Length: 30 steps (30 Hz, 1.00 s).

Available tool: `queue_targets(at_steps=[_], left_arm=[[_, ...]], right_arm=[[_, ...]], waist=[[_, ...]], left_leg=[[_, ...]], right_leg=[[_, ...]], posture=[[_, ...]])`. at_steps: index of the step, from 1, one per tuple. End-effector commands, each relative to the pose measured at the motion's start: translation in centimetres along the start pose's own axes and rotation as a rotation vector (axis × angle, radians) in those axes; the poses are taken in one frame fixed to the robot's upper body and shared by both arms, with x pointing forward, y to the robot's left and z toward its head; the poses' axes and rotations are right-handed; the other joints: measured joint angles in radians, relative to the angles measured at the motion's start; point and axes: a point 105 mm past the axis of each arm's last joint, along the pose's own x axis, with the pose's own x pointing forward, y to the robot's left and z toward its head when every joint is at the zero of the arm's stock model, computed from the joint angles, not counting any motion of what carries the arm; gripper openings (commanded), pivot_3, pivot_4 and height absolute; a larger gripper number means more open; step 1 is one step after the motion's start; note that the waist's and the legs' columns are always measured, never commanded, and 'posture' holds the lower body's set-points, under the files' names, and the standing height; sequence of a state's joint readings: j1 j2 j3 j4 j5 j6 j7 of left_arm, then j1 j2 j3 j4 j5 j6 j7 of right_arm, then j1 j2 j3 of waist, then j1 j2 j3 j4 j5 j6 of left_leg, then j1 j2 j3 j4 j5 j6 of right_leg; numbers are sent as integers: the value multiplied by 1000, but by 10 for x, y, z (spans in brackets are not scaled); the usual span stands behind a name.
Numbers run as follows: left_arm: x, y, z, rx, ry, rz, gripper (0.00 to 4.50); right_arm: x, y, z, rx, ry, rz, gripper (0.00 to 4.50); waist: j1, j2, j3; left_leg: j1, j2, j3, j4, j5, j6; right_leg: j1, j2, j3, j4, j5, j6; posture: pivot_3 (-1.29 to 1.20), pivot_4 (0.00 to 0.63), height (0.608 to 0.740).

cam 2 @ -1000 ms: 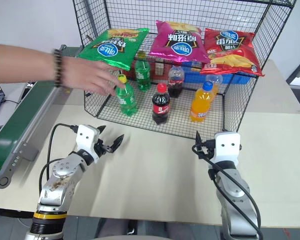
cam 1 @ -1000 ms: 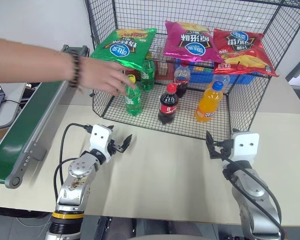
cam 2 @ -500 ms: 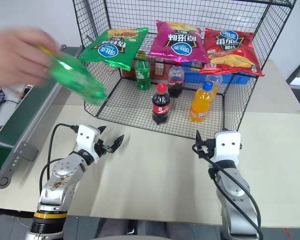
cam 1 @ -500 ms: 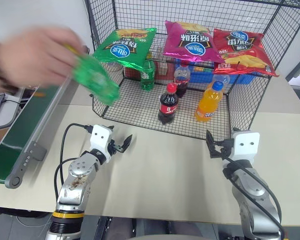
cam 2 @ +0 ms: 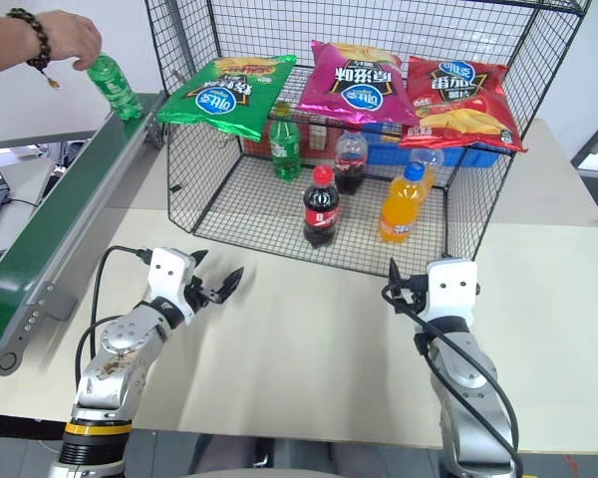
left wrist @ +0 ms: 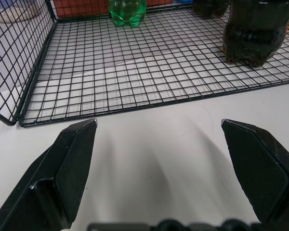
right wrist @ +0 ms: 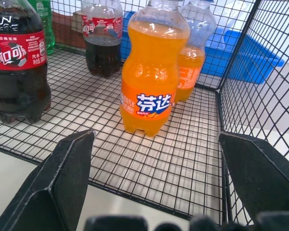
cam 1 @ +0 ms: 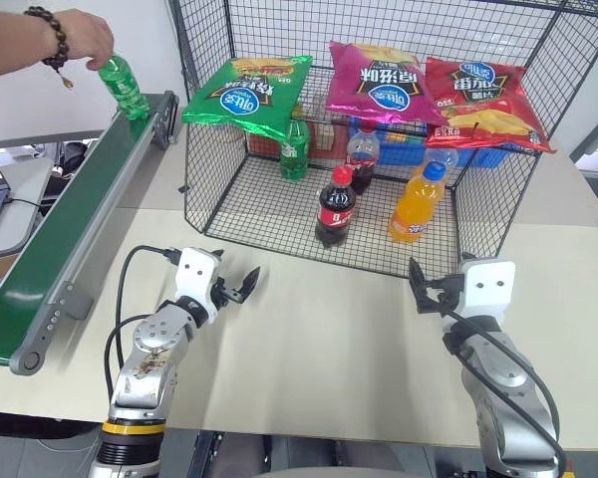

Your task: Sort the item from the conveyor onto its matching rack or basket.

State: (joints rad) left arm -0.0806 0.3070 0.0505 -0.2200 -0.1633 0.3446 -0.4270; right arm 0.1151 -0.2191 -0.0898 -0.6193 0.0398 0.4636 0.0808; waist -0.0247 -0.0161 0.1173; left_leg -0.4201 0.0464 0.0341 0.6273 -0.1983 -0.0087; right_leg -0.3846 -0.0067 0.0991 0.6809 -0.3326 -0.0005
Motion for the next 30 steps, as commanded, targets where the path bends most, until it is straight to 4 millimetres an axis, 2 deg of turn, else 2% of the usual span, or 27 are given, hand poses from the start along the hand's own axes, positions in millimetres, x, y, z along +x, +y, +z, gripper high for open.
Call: queue_targets(at_steps=[1,6,9,14,16,21,27,30], left_arm=[[-1,6,11,8,-49,8,4401],[-3,13,9,19,-44,29,4401],[-9,33,15,26,-62,99,4401],[-24,72,40,12,-149,253,4401],[-35,98,53,17,-201,357,4401],[-60,141,74,29,-281,525,4401],[-94,186,78,4,-293,711,4401],[-102,198,75,-14,-271,732,4401]], right_arm=[[-1,-3,13,-19,-55,-8,4500],[-2,-3,13,-24,-55,-1,4500],[-1,-1,21,-34,-69,50,4500],[2,23,47,-46,-109,317,4500],[3,38,63,-42,-128,475,4500],[3,65,104,-7,-195,776,4500],[0,90,154,-20,-295,1071,4500],[2,97,176,-34,-347,1153,4500]], waist=[[0,0,0],[0,0,0],[-1,0,0],[-9,0,0],[-13,0,0],[-18,-1,1],[-19,-2,1],[-17,-2,1]], left_leg=[[0,0,0,0,0,0],[0,0,0,0,0,0],[0,0,0,0,0,0],[0,0,0,0,0,0],[0,0,0,0,0,0],[1,0,-2,0,0,0],[2,1,-2,0,0,1],[1,1,-2,0,0,1]], right_leg=[[0,0,0,0,0,0],[0,0,0,0,0,0],[0,0,0,0,0,0],[0,0,0,0,0,0],[0,0,0,0,0,0],[1,1,-2,0,0,0],[2,0,-3,0,0,0],[2,-1,-3,0,0,0]], posture=[[0,150,740],[0,150,740],[0,150,740],[0,150,740],[0,150,740],[0,150,740],[0,150,740],[0,150,740]])
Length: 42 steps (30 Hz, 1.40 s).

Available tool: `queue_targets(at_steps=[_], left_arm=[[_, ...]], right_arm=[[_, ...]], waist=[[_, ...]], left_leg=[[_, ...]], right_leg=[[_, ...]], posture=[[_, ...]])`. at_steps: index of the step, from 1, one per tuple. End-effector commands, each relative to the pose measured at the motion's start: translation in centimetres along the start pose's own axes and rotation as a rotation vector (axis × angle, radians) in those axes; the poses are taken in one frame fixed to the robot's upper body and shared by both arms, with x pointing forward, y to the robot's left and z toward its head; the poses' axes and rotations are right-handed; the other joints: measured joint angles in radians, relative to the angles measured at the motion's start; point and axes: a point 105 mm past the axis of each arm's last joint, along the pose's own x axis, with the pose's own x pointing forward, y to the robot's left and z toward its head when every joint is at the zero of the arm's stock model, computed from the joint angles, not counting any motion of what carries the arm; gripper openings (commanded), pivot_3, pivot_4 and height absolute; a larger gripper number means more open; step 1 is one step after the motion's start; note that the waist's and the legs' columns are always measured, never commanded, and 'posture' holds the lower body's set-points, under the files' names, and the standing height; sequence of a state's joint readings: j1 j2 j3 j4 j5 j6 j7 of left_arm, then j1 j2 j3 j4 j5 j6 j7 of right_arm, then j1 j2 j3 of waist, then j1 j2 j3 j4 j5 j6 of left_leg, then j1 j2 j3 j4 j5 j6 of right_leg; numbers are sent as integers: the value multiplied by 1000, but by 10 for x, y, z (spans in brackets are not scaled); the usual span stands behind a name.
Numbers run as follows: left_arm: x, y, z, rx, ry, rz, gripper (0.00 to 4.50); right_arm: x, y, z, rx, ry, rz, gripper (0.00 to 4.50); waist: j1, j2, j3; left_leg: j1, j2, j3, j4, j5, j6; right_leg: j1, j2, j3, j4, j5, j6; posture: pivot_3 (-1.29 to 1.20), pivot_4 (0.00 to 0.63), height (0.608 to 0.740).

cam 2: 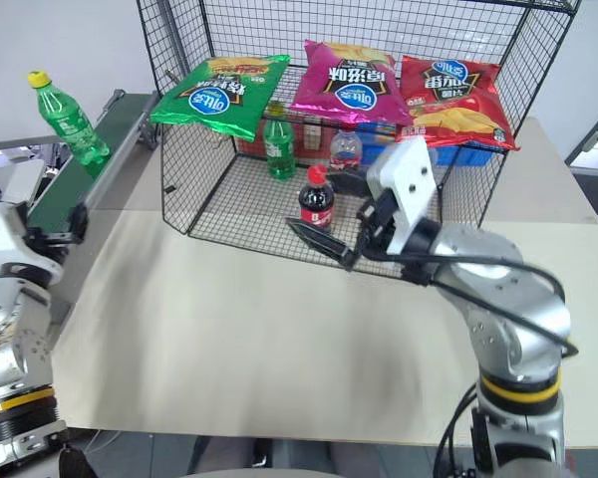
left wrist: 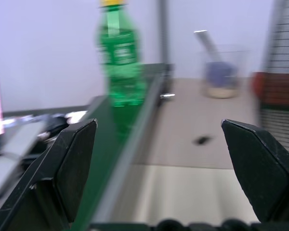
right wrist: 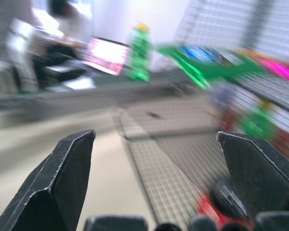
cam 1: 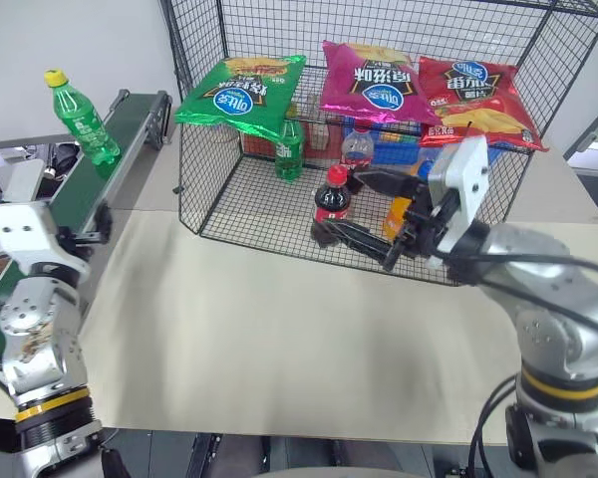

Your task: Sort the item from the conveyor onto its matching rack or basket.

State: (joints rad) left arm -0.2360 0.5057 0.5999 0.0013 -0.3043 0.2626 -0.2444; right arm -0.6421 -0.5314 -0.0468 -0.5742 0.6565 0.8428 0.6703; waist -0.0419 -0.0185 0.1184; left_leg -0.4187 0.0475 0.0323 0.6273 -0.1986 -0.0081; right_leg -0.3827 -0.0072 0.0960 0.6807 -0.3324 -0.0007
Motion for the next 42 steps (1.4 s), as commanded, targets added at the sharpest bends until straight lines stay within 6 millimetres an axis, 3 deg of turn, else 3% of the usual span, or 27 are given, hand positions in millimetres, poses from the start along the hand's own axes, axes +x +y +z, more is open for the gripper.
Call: queue_targets(at_steps=[1,7,19,32,36,42], left_arm=[[3,15,15,-6,-34,16,4401],[5,28,15,-13,-9,3,4401],[13,26,7,-24,38,-43,4401],[19,56,15,-46,13,81,4401],[18,59,12,-59,12,83,3156],[18,50,18,-68,-1,29,3004]], right_arm=[[9,2,22,-17,-58,90,4500],[18,6,34,-20,-92,148,4500],[23,8,43,-51,-108,148,4500],[23,8,46,-58,-115,138,4500],[23,7,45,-59,-113,134,4500],[21,8,43,-65,-104,123,4500]], waist=[[1,0,0],[2,-1,-1],[0,-1,-1],[-1,-1,-1],[1,-1,-1],[2,-1,-1]], left_leg=[[0,0,0,0,0,0],[0,1,0,0,0,0],[-1,3,0,0,0,0],[-1,3,0,-1,0,0],[-1,3,0,-1,0,0],[-1,3,0,-1,0,0]], right_leg=[[0,0,0,0,0,0],[0,-2,-1,1,0,0],[-2,-3,-1,2,0,0],[-3,-5,-1,2,0,-1],[-3,-6,-2,3,0,-1],[-3,-6,-2,3,0,-1]], posture=[[0,150,740],[0,150,740],[0,150,740],[0,150,740],[0,150,740],[0,150,740]])
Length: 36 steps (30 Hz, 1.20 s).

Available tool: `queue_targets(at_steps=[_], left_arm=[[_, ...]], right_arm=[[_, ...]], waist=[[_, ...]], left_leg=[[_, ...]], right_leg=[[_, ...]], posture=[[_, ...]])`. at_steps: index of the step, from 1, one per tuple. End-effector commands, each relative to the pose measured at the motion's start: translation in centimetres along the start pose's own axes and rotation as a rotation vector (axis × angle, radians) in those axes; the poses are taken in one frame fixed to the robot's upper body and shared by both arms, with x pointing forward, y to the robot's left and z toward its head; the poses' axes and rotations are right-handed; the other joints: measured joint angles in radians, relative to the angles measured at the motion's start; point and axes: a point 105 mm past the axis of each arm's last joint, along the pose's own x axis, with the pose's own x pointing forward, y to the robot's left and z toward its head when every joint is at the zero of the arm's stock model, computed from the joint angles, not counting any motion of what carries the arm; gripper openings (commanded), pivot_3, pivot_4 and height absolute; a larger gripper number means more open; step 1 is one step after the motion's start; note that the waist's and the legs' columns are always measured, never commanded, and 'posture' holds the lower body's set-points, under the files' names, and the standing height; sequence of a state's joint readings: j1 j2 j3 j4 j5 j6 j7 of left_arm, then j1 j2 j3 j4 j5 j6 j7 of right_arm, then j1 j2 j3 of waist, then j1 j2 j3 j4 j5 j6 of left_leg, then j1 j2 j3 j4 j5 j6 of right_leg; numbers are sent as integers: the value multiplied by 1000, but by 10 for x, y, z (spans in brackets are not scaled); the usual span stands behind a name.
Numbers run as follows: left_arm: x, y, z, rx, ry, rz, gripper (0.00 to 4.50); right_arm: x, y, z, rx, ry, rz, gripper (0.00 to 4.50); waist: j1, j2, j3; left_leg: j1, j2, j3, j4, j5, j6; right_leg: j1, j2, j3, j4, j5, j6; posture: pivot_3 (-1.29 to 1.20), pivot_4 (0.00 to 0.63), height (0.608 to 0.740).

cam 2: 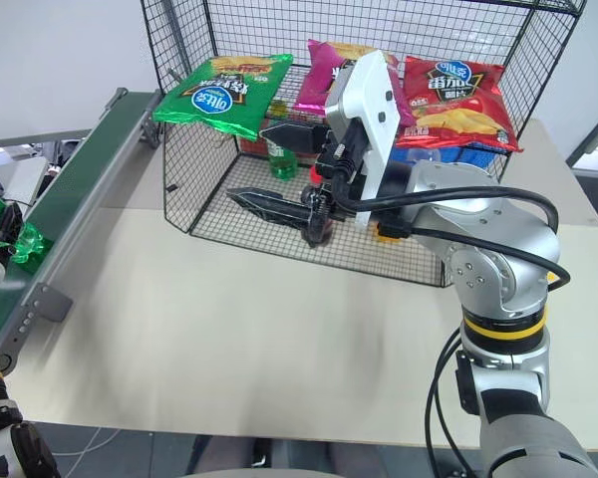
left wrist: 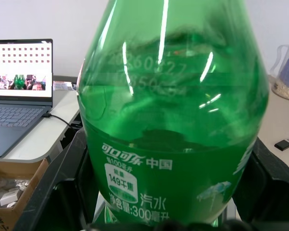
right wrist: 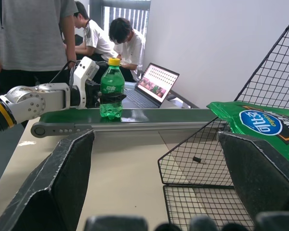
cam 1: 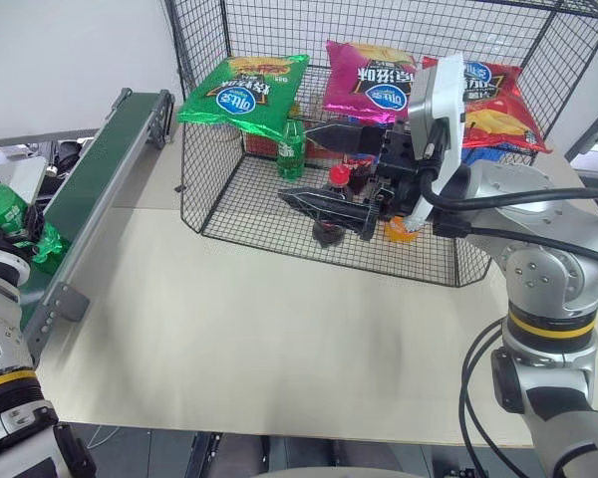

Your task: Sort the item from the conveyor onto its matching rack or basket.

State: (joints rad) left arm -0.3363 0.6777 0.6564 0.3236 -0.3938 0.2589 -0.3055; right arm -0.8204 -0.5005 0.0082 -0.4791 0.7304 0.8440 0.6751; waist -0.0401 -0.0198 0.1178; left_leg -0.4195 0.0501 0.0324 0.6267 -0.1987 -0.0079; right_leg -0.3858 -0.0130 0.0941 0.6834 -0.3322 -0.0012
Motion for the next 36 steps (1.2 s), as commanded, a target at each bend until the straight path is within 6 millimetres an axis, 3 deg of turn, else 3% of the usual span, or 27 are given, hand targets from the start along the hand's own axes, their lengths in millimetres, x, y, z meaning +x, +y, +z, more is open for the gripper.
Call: queue_targets(at_steps=[1,4,7,9,13,18,21,26,32,36], left_arm=[[-1,-14,28,5,-82,-91,3004],[-2,-59,41,-17,-67,-328,3004],[-18,-108,43,-14,5,-617,3004],[-30,-129,41,6,56,-766,3004],[-53,-171,26,92,152,-1036,3004],[-61,-225,10,133,124,-1201,3004],[-58,-256,2,145,71,-1226,3004],[-32,-302,-2,92,-42,-1132,3004],[7,-326,-13,60,-79,-964,3004],[25,-344,-11,18,-100,-868,3004]], right_arm=[[-3,5,11,-60,-21,0,4500],[-16,4,1,-59,19,-51,4500],[-33,10,-17,-48,91,-100,4500],[-42,13,-26,-31,122,-141,4500],[-53,20,-42,-13,159,-230,4500],[-60,25,-65,-1,213,-343,4500],[-62,22,-69,-4,212,-432,4500],[-51,13,-76,-15,208,-529,4500],[-41,-9,-85,-20,204,-659,4500],[-39,-10,-88,-21,204,-688,4500]], waist=[[0,0,0],[10,-2,0],[23,-5,0],[23,-5,0],[10,-4,0],[-2,-4,1],[1,-4,1],[3,-4,1],[5,-4,1],[21,-4,1]], left_leg=[[0,0,0,0,0,0],[-1,0,-1,0,0,0],[-3,-1,-3,0,0,0],[-4,-2,-2,0,0,0],[-2,-1,-1,-1,0,0],[-1,-1,-1,0,0,0],[-3,-2,-1,1,0,0],[-3,-4,0,1,0,0],[-3,-6,-1,1,0,0],[-5,-7,-1,1,0,0]], right_leg=[[0,0,0,0,0,0],[0,0,-1,0,0,0],[0,1,-4,-1,0,0],[0,1,-3,-1,0,0],[0,4,0,-3,0,0],[0,8,1,-3,0,0],[-1,8,2,-3,0,1],[-1,8,3,-3,0,0],[-1,8,3,-3,0,0],[-1,7,2,-4,0,1]], posture=[[0,150,740],[0,150,740],[0,150,740],[0,150,740],[0,150,740],[0,150,740],[0,150,740],[0,150,740],[0,150,740],[0,150,740]])
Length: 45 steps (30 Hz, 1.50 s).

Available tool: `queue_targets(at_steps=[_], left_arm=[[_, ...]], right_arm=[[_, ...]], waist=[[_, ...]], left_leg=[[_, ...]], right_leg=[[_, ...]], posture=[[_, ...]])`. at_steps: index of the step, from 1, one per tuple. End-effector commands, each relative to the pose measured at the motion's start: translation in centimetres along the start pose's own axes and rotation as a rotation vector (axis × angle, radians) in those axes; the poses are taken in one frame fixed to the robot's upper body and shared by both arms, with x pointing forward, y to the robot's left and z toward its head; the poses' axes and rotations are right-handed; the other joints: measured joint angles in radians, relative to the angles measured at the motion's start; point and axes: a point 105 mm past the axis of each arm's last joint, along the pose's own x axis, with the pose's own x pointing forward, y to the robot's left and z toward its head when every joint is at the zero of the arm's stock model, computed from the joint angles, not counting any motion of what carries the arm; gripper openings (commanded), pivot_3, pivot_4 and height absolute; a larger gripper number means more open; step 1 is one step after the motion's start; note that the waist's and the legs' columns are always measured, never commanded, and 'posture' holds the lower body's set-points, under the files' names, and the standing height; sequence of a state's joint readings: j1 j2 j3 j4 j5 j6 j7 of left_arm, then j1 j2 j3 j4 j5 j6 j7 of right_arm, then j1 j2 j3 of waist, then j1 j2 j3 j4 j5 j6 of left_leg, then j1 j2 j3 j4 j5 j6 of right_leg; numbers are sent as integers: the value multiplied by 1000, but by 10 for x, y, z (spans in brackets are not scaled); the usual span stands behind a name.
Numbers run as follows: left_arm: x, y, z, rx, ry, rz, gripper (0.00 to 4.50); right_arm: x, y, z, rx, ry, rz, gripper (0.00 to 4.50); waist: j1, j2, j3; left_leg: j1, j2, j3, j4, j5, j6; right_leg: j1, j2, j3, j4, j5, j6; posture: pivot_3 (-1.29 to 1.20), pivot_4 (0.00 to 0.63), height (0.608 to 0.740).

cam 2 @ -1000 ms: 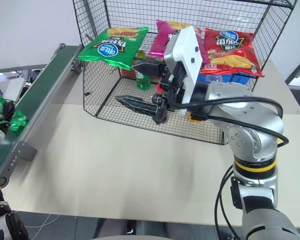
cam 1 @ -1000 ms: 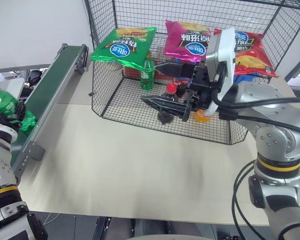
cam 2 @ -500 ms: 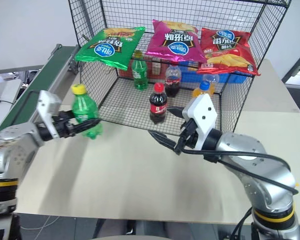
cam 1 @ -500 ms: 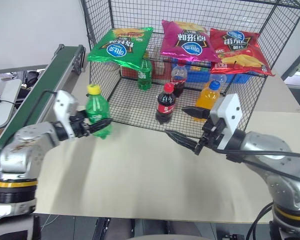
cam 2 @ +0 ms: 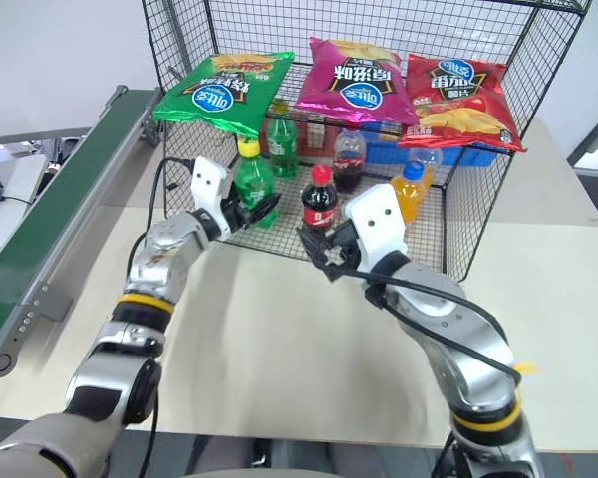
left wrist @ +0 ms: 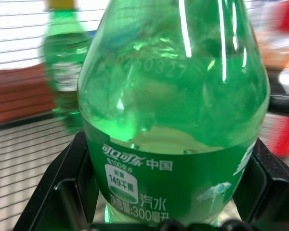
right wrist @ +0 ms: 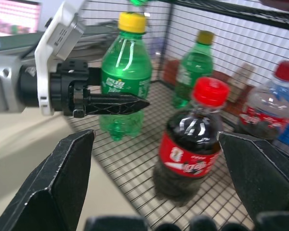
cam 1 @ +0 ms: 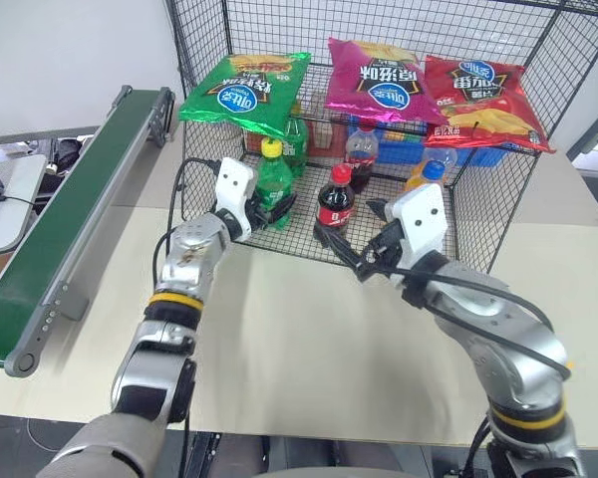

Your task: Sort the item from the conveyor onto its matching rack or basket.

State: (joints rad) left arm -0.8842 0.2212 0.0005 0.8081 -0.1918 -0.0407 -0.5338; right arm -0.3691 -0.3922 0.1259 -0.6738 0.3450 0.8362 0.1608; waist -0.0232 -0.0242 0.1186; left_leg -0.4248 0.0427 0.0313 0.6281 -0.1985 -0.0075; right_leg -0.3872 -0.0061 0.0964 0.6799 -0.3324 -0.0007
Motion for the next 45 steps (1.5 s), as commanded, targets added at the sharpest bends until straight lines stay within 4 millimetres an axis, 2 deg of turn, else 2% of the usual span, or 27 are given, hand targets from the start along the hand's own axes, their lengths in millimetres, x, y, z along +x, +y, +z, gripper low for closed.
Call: queue_targets(at_steps=[1,5,8,11,22,28,33,37,40,43,45], left_arm=[[13,9,30,35,-126,83,3004],[18,10,28,8,-126,98,3004],[19,5,14,2,-88,95,3004],[18,5,6,-16,-69,95,4453],[2,9,-10,-22,-34,50,4453],[-21,17,-16,-19,-4,22,4453],[-47,20,-11,-4,42,-35,4453],[-72,19,4,45,105,-136,4453],[-101,19,20,139,164,-229,4453],[-122,26,36,225,189,-240,4453],[-131,28,47,215,172,-243,4453]], right_arm=[[0,0,14,-30,-68,-25,4500],[-1,2,13,-28,-67,-30,4500],[-3,0,13,-27,-67,-46,4500],[-2,-1,14,-26,-71,-53,4500],[0,-7,17,-21,-79,-50,4500],[3,-8,19,-16,-88,-38,4500],[4,-10,18,-17,-87,-20,4500],[-2,-15,17,-40,-79,3,4500],[-18,-17,18,-56,-69,65,4500],[-32,-20,20,-63,-65,116,4500],[-38,-20,22,-64,-63,142,4500]], waist=[[7,0,0],[9,0,0],[10,0,0],[10,0,0],[7,0,0],[2,0,0],[-2,0,0],[0,1,0],[3,1,0],[3,1,0],[2,1,0]], left_leg=[[0,0,0,0,0,0],[-1,-1,0,0,-1,1],[0,-1,0,0,-1,1],[0,-1,0,0,-1,1],[1,0,0,0,0,1],[2,1,0,0,0,0],[3,2,0,0,0,0],[2,2,0,0,0,0],[2,3,-1,0,0,0],[3,4,-1,-1,0,0],[3,5,0,0,0,0]], right_leg=[[0,0,0,0,0,0],[0,0,0,0,0,0],[0,0,-1,0,0,0],[0,0,-1,0,0,0],[0,0,-1,1,0,0],[1,1,0,2,0,0],[1,1,0,4,0,0],[1,1,-1,3,0,0],[1,1,-1,3,0,0],[1,1,-1,3,0,0],[2,1,0,2,0,0]], posture=[[0,150,740],[0,150,740],[0,150,740],[0,150,740],[0,150,740],[0,150,740],[0,150,740],[0,150,740],[0,150,740],[0,150,740],[0,150,740]])
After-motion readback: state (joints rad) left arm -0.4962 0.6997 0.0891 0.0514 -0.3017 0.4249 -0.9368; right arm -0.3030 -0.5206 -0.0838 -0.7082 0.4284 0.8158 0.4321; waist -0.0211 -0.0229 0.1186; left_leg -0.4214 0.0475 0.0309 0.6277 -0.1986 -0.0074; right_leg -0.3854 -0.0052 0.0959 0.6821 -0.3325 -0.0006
